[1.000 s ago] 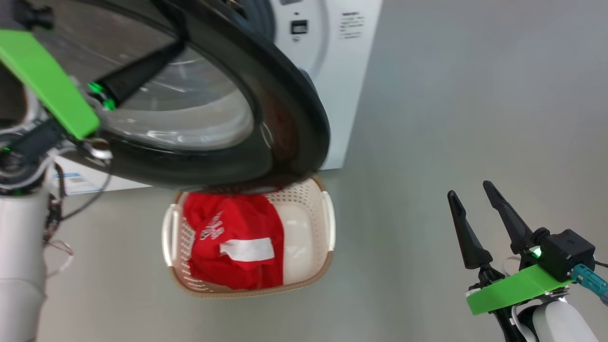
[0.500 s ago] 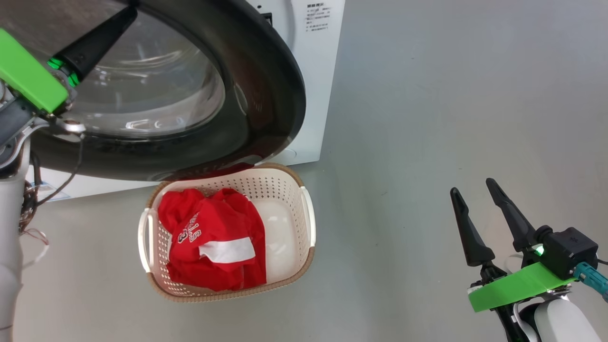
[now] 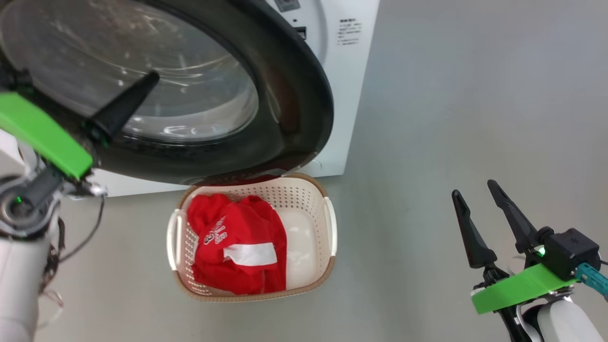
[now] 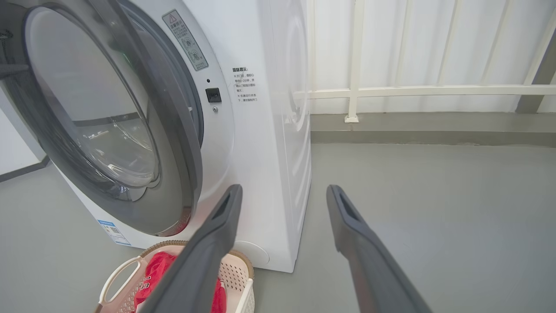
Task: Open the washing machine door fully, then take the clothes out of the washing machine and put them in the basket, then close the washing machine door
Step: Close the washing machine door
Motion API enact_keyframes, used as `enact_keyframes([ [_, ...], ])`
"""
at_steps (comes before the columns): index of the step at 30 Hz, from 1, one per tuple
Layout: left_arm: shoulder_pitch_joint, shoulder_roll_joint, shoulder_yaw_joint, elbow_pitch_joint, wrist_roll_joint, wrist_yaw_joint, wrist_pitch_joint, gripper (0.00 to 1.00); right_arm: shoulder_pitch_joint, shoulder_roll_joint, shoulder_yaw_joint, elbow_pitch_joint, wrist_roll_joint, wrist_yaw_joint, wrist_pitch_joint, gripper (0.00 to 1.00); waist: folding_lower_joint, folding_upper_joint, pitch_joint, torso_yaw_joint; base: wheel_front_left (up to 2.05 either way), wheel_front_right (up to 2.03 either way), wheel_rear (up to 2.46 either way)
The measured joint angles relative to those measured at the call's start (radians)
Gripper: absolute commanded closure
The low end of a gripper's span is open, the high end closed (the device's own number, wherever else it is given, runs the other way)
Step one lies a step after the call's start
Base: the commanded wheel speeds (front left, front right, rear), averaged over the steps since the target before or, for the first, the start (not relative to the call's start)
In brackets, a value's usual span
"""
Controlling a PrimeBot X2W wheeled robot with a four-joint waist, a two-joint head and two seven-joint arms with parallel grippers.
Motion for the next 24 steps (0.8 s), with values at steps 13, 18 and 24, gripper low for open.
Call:
enact_keyframes([
  [13,0.22,0.054,-0.056,-0.029,0.028,0.0,-0.183,0.0,0.053,-0.025,0.002,0.007,0.0,0.0,0.0,0.0,-0.0001,0.0,-0.076,0.071,0.0,0.0,0.0],
  [18,0.307,0.069,-0.084,-0.031,0.042,0.0,-0.274,0.0,0.071,-0.027,0.002,0.006,0.001,0.0,0.0,0.0,0.0,0.0,-0.098,0.086,0.0,0.0,0.0],
  [24,0.435,0.081,-0.131,-0.039,0.062,0.0,-0.412,0.0,0.074,-0.032,0.002,0.006,0.002,0.0,0.0,0.0,0.0,0.0,-0.111,0.086,0.0,0.0,0.0],
])
